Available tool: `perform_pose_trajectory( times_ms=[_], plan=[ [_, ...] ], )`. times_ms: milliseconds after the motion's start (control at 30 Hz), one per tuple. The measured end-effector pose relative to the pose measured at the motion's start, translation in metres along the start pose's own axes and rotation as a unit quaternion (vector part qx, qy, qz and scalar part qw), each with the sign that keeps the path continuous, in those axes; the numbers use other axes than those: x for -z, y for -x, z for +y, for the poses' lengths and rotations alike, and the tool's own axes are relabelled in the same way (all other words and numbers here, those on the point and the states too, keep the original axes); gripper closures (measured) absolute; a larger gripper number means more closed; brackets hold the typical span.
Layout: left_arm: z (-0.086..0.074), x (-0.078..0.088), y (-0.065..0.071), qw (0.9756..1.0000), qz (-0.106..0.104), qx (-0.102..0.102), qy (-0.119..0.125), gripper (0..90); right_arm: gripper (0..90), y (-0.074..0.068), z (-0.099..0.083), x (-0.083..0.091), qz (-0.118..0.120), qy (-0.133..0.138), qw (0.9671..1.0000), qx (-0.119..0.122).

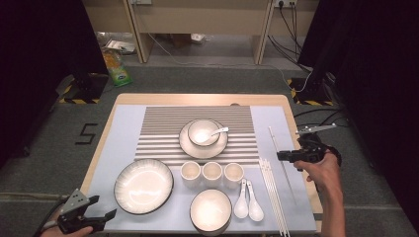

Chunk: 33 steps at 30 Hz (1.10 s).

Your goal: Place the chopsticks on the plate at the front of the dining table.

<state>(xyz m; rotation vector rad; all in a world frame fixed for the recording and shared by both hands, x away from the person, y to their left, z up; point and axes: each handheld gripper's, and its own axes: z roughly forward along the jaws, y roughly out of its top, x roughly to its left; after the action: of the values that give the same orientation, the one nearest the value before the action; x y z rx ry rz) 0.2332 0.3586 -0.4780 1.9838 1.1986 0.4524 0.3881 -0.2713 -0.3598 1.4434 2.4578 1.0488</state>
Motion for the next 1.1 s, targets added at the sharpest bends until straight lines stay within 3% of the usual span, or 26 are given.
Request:
perform_pose_trajectory(
  times_ms=[167,333,433,833,1100],
  plan=[
    [0.011,0.008,0.005,0.9999,-0.002,-0.005,0.012,15.6,84.8,-0.010,0.012,0.000,0.021,0.018,0.9996,0.005],
    [0.025,0.006,0.009,0.9997,-0.007,-0.008,0.020,15.5,84.8,-0.022,0.026,0.000,0.039,0.038,0.9984,0.016],
    [0.038,0.000,0.014,0.9994,-0.017,-0.008,0.031,15.5,84.8,-0.029,0.031,-0.001,0.049,0.048,0.9975,0.019],
    [0.098,-0.020,0.040,0.9969,-0.052,-0.045,0.036,15.8,84.8,-0.056,0.052,-0.014,0.091,0.070,0.9925,0.041],
    [0.123,-0.036,0.058,0.9944,-0.085,-0.037,0.052,16.4,84.8,-0.077,0.061,-0.035,0.118,0.080,0.9883,0.054]
  ],
)
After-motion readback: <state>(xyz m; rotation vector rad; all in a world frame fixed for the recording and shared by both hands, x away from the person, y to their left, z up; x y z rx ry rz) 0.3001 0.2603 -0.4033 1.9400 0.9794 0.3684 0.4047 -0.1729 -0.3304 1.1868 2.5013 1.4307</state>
